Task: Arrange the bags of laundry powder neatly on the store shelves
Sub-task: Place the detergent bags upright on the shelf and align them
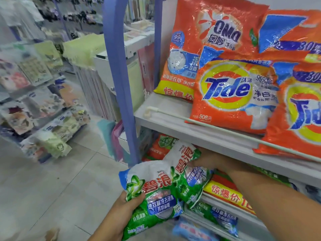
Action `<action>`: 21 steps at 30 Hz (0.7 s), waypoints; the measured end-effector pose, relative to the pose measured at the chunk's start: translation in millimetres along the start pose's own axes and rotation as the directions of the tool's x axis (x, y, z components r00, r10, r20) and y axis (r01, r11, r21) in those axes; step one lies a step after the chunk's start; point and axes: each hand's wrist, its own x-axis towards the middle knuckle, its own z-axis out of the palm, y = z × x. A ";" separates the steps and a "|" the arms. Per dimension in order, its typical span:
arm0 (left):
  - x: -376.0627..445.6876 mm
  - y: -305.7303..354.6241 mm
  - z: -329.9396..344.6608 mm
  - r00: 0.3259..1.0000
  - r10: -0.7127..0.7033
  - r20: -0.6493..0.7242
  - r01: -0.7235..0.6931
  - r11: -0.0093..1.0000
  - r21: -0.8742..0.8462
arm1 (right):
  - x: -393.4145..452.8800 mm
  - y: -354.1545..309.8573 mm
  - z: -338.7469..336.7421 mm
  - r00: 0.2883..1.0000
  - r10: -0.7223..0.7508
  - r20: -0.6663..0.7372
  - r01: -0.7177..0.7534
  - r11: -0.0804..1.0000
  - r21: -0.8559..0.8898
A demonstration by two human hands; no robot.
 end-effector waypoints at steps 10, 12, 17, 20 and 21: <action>11.9 51.3 25.6 0.926 -0.187 0.329 0.150 0.979 0.135 | -144.9 18.3 17.3 0.861 0.222 -0.457 -0.047 0.930 0.364; 20.1 53.0 44.7 0.910 -0.205 0.359 0.127 0.965 0.227 | -181.2 33.3 25.5 0.783 0.305 -0.543 0.017 0.861 0.508; 31.9 31.9 105.6 0.853 -0.283 0.438 0.085 0.904 0.419 | -269.4 70.2 39.2 0.597 0.445 -0.668 0.143 0.760 0.634; 8.7 10.9 161.0 0.802 -0.315 0.507 0.037 0.874 0.484 | -322.5 103.6 44.5 0.463 0.549 -0.695 0.194 0.703 0.684; -1.4 0.6 179.1 0.788 -0.320 0.526 0.017 0.865 0.501 | -341.1 116.9 46.7 0.431 0.570 -0.700 0.212 0.690 0.692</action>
